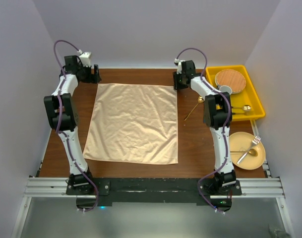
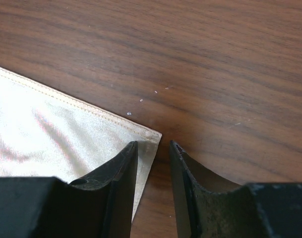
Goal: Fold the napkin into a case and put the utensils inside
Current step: Pick up the flattened napkin from the center of the board.
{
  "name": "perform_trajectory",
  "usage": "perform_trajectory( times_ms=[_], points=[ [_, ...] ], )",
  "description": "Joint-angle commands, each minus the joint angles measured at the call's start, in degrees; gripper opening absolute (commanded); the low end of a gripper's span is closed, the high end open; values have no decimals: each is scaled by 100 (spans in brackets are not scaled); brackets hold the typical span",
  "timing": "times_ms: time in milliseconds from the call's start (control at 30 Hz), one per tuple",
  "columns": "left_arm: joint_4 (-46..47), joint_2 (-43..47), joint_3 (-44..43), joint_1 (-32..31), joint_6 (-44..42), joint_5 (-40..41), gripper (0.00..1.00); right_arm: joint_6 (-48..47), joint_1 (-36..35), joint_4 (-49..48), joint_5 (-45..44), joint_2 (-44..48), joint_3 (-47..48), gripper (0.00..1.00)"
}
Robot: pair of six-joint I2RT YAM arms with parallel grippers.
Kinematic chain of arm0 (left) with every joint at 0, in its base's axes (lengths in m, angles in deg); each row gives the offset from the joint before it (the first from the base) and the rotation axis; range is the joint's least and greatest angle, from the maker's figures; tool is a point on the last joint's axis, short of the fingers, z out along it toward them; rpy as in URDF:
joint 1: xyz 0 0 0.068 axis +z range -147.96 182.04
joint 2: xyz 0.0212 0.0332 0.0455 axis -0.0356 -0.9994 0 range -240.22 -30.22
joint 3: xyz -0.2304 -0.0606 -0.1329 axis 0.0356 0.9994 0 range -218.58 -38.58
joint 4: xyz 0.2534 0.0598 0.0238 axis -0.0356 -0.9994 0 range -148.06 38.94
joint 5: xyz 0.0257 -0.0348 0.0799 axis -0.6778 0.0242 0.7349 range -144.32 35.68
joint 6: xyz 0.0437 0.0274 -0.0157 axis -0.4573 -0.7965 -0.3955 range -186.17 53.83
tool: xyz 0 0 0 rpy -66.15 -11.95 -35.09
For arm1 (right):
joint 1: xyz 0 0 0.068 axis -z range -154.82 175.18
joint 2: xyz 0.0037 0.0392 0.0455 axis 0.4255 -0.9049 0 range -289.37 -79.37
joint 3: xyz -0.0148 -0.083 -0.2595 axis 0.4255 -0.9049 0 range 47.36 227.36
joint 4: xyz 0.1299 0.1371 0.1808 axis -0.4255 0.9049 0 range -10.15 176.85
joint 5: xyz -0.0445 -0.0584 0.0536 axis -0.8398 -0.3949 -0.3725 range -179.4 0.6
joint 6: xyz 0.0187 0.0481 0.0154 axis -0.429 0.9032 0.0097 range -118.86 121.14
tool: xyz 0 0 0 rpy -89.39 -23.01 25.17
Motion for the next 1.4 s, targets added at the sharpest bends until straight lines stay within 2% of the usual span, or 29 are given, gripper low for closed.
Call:
perform_trajectory(
  times_ms=[0, 333, 400, 433, 500, 567, 833, 1000, 1367],
  points=[
    [142, -81, -146, 17, -40, 35, 86, 86, 3, -56, -227, -75, 276, 36],
    [-262, -563, -656, -18, -198, 325, 84, -11, -24, 454, -69, -409, 786, 29],
    [-297, -590, -674, -18, -190, 325, 84, -2, -32, 516, -78, -427, 795, 23],
    [-306, -608, -665, -18, -198, 308, 84, 24, -24, 525, -95, -427, 821, 15],
    [-306, -626, -656, -18, -190, 316, 84, 42, -32, 638, -104, -480, 865, 10],
    [-306, -652, -656, -26, -172, 342, 84, 33, -41, 718, -69, -515, 918, 0],
    [-306, -836, -805, -26, -137, 185, 83, 7, -41, 569, 63, -383, 1032, 0],
    [-350, -1056, -1051, -35, -40, 0, 67, -20, -50, 507, 63, -322, 1076, 0],
    [-324, -1364, -1324, -132, 39, -132, 48, -90, -103, 534, 46, -392, 1260, 0]
  ],
)
